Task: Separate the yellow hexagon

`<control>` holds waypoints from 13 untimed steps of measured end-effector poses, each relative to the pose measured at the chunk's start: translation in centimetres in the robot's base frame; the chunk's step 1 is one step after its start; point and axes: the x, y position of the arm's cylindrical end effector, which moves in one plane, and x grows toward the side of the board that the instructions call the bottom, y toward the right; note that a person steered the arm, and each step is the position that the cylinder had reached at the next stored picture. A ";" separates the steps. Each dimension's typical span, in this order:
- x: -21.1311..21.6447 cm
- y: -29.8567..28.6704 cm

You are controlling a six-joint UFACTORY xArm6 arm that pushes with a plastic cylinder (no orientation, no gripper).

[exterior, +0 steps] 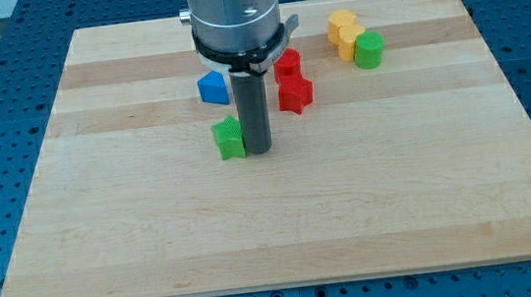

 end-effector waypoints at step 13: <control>-16.5 14.9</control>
